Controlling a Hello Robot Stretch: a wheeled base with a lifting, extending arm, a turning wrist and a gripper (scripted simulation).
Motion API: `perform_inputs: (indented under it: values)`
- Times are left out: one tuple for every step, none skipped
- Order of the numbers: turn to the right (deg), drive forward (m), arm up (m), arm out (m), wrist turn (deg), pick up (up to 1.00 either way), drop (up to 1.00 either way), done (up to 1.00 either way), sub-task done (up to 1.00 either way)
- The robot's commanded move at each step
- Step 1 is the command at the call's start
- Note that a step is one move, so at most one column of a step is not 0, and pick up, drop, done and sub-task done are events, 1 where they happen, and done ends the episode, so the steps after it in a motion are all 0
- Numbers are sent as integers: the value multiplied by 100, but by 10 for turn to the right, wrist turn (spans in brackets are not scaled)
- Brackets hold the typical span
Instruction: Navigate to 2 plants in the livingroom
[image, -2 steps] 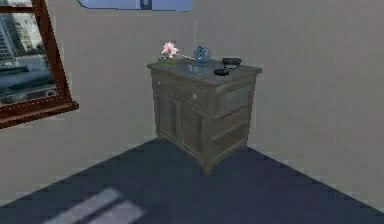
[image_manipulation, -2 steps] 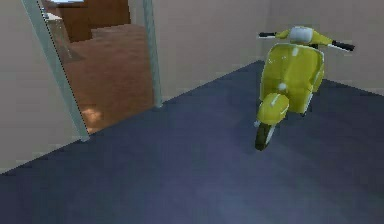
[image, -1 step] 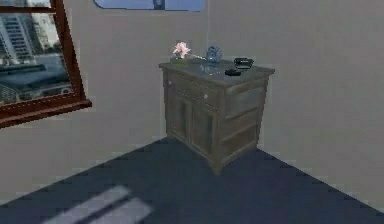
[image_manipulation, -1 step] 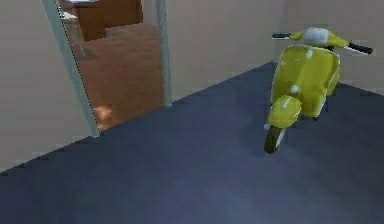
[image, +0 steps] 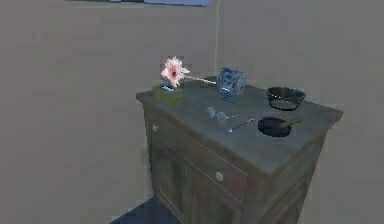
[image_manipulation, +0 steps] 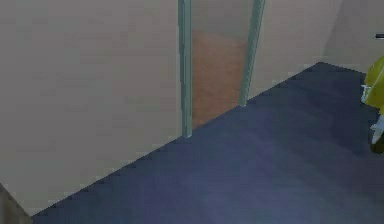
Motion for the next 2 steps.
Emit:
perform_inputs:
  values:
    - [0,35,0,0,0,0,0,0,0]
    - [0,0,0,0,0,0,0,100,0]
